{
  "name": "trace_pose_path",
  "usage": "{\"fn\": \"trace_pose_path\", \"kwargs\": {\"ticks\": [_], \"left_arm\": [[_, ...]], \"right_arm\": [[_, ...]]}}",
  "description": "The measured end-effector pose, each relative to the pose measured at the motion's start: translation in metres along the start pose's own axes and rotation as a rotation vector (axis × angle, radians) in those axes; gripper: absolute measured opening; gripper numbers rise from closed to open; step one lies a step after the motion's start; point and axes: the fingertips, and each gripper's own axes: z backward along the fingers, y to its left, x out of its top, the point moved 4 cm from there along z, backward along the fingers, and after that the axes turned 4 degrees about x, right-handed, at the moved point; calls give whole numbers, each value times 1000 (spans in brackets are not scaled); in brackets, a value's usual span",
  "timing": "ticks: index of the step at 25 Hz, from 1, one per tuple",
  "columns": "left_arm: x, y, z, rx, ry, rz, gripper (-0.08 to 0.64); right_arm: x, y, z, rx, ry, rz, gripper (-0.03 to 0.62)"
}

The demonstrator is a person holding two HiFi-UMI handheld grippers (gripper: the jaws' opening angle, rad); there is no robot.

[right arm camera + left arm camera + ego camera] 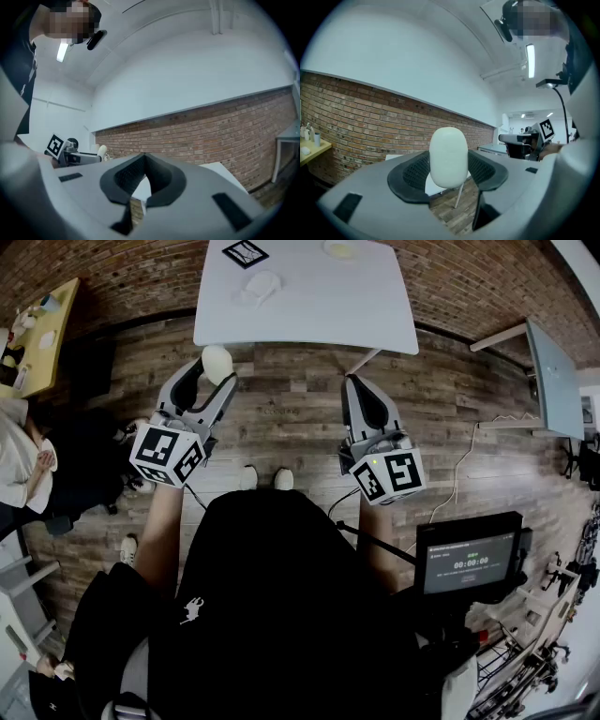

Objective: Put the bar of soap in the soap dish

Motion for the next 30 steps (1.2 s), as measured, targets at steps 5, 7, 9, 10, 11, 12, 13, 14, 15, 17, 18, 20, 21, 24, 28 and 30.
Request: {"fn": "trace_pose_path", "kwargs": {"ticks": [5,7,9,10,11,12,13,14,15,17,18,20,21,24,28,30], "left_arm": [[2,-1,-1,-5,1,-29,253],[4,-1,-2,-11,-3,-25,253],[4,0,-2,-10,-2,-23,253],[4,1,-2,-11,-1,-23,253],[3,1,-1,-12,0,-24,253],[3,2,-1,-14,0,-23,253],[3,2,-1,-15,-1,-22,253],[3,3,-2,-15,-2,-20,253],[4,4,-2,-14,-3,-20,253],[5,5,-2,-14,-5,-22,253],[5,5,-2,-15,-4,-22,253],[5,5,-1,-19,-3,-23,253],[5,5,-1,-20,-2,-23,253],[7,7,-1,-19,-3,-25,253],[9,11,-3,-14,2,-24,253],[6,18,1,-27,3,-22,253]], "right_arm": [[0,0,-2,1,8,7,3],[0,1,-4,4,13,14,3],[1,3,-5,10,15,22,3],[1,3,-5,15,13,23,3],[2,4,-5,19,11,22,3],[2,4,-6,22,10,17,3],[2,3,-6,25,9,12,3],[2,3,-7,27,8,6,3],[3,3,-7,29,5,1,3],[3,4,-7,33,1,-8,4],[3,4,-8,35,0,-13,5],[2,5,-8,38,1,-20,5],[2,6,-9,40,3,-23,5],[1,6,-13,43,10,-24,5],[-1,6,-16,54,15,-41,5],[-6,15,-18,49,26,-17,5]]}}
